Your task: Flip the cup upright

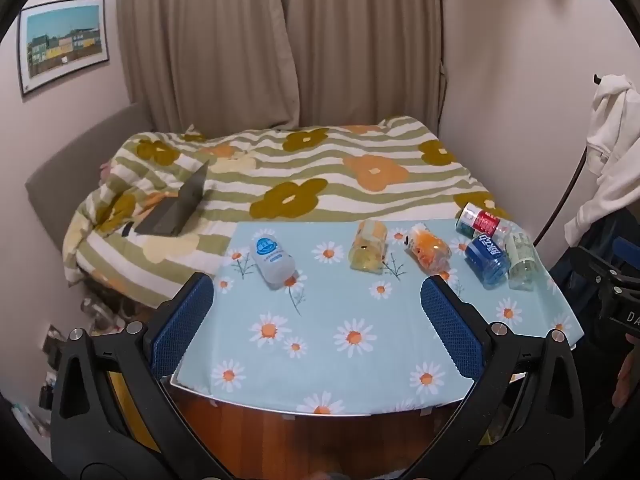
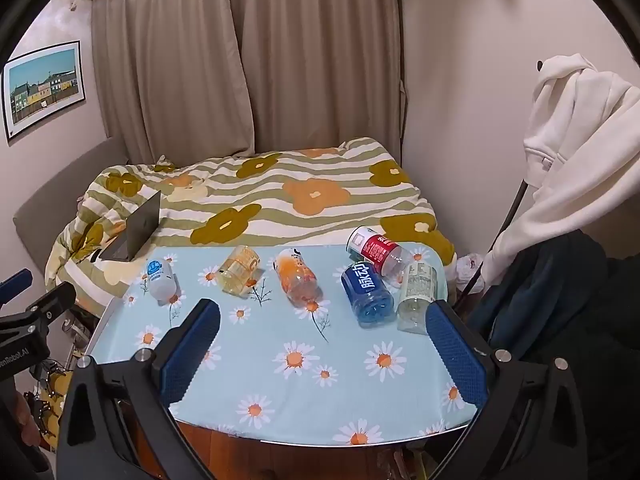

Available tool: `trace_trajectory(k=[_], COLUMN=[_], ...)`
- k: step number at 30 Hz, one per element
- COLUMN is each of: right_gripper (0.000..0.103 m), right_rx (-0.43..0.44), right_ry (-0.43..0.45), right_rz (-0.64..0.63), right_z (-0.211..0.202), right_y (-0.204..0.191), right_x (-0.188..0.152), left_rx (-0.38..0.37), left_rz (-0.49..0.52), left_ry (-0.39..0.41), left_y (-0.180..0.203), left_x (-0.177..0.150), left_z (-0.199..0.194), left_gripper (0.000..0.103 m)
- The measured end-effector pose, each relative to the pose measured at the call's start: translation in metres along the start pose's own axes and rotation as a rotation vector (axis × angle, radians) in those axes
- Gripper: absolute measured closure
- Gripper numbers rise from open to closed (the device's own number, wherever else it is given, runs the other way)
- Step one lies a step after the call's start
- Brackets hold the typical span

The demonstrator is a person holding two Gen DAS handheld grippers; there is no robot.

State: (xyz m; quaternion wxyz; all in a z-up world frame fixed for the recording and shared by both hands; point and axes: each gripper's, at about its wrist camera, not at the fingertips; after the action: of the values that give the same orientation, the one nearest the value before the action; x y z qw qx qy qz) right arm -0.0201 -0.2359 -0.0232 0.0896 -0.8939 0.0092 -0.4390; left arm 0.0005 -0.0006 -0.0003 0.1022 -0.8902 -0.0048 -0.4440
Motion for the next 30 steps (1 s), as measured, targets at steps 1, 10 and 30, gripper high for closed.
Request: trace_trajectory(k=[1,10,30], right_gripper=[0.0,0.0,0.0], right_rx=[0.002,-0.008,-0.005], right_ry=[0.001,-0.002,0.0], right_rz=[0.002,-0.006,-0.008], right_z=[0.0,0.0,0.002], right_y=[0.0,-0.001,-0.001], right_x=[0.0,0.0,0.002], left_rx=[-0.003,-0.021,-0.019], left_rz=[-0.002,-0.02,-0.029], left_ry=[-0.001,0.001,0.0], left_y=[0.001,-0.009,-0.01], left_x=[0.0,0.0,-0.005], left_z=[0.0,-0.001,-0.002], left_gripper=[0.0,0.0,0.0])
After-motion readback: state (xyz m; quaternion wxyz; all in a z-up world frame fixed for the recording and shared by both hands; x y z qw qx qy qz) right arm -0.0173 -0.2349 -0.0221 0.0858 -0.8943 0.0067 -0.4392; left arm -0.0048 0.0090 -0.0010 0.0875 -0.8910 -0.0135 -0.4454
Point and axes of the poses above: each gripper's, at about its wrist camera, not at the fingertips, and z roughly the way its jaws point, y to its right, x to its top, and after that the axes turned 11 degrees about x, right-handed
